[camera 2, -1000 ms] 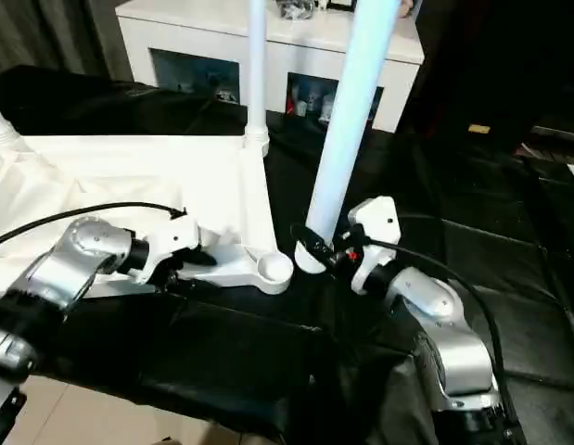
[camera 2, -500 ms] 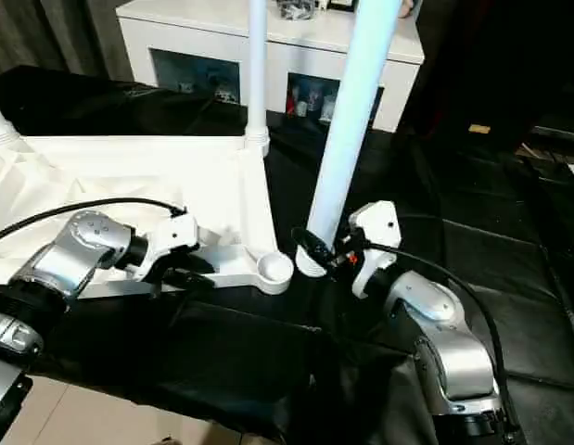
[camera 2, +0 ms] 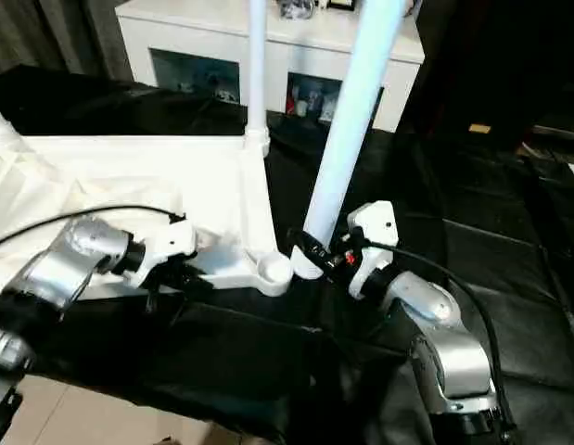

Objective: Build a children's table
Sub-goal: Insert table leg to table base

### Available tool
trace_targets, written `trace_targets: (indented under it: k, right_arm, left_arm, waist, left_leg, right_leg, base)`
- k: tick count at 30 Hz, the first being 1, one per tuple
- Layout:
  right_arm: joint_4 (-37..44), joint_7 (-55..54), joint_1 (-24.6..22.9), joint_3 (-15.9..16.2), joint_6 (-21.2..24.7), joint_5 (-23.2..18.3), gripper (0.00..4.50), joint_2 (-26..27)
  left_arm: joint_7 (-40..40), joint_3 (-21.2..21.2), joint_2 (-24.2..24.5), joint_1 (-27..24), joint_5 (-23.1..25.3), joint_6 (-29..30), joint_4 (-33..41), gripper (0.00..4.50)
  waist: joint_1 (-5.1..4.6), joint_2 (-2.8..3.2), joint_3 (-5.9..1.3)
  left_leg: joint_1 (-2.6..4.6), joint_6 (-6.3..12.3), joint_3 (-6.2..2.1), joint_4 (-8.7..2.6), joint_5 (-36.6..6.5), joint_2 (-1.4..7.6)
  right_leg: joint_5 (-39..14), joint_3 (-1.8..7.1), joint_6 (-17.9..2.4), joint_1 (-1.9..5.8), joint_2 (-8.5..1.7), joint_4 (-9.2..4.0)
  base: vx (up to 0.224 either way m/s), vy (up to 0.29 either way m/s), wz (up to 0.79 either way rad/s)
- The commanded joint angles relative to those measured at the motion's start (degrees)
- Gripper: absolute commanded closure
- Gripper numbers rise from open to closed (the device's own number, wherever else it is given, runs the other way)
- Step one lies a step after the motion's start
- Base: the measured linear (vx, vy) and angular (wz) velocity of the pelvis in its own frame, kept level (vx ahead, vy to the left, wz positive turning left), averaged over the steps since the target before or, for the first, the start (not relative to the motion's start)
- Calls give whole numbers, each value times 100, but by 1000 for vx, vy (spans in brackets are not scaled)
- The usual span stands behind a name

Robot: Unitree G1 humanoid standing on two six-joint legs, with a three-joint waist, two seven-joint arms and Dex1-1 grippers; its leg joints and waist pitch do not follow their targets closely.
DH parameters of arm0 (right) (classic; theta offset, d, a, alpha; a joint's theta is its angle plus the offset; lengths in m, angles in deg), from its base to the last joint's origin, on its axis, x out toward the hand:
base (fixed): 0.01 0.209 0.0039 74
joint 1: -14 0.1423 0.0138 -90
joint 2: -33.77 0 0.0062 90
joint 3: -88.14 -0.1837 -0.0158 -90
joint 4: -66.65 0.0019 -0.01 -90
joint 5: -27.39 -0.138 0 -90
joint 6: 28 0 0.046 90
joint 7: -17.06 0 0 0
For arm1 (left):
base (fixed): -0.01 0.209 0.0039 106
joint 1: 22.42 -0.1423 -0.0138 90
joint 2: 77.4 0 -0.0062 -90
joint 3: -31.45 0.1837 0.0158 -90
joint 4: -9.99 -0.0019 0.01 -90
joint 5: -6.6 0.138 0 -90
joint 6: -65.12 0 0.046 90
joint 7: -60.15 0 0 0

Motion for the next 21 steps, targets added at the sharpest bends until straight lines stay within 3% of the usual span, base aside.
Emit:
trace_targets:
  k: [1, 3, 4, 11, 14, 15, 18, 21]
  right_arm:
    - [-144, 124, 149, -142, 201, -235, 264, -3]
    - [-175, 147, 168, -145, 226, -263, 264, 2]
    - [-221, 206, 191, -101, 237, -249, 264, -20]
    - [-646, 659, 428, 273, 595, -270, 264, -156]
    - [-876, 727, 509, 428, 661, -116, 264, -200]
    - [-984, 731, 548, 466, 688, -40, 264, -195]
    - [-1061, 768, 581, 540, 741, 10, 264, -208]
    - [-1160, 776, 625, 655, 810, 72, 264, -267]
  left_arm:
    - [51, 47, -124, -375, -180, 215, 491, 449]
    - [64, 44, -139, -447, -205, 248, 593, 450]
    - [91, 49, -163, -571, -234, 351, 796, 450]
    - [318, 124, -246, -1035, -148, 811, 1789, 450]
    - [371, 119, -264, -1071, -114, 881, 1895, 450]
    - [411, 115, -254, -1096, -76, 923, 1971, 450]
    - [430, 111, -229, -1117, -56, 962, 2033, 450]
    - [464, 106, -185, -1135, -22, 1007, 2094, 450]
  waist:
    - [17, 53, -342]
    - [16, 59, -338]
    - [15, 33, -345]
    - [2, 60, -341]
    - [8, 25, -335]
    - [15, 45, -335]
    - [14, 18, -345]
    - [13, 35, -353]
  left_leg:
    - [-19, 36, -14, -465, -617, 235]
    - [-10, 93, 7, -452, -581, 222]
    - [-15, 122, 19, -449, -538, 214]
    - [-25, 199, 34, -454, -571, 218]
    - [-29, 216, 44, -456, -554, 202]
    - [-25, 210, 47, -454, -555, 199]
    - [-32, 211, 43, -456, -511, 204]
    - [-31, 228, 41, -456, -415, 198]
  right_leg:
    - [-45, 231, -1431, 365, -455, -394]
    - [-15, 231, -1438, 335, -433, -414]
    - [3, 229, -1434, 348, -428, -408]
    - [-332, 215, -1372, 328, -433, -437]
    - [-414, 214, -1311, 322, -416, -452]
    - [-479, 216, -1279, 310, -421, -460]
    - [-436, 213, -1242, 318, -422, -455]
    - [-254, 205, -1267, 314, -413, -435]
  base:
    - [0, 0, 0]
    - [0, 0, 0]
    - [0, 0, 0]
    - [0, 0, 0]
    - [0, 0, 0]
    - [0, 0, 0]
    - [0, 0, 0]
    - [0, 0, 0]
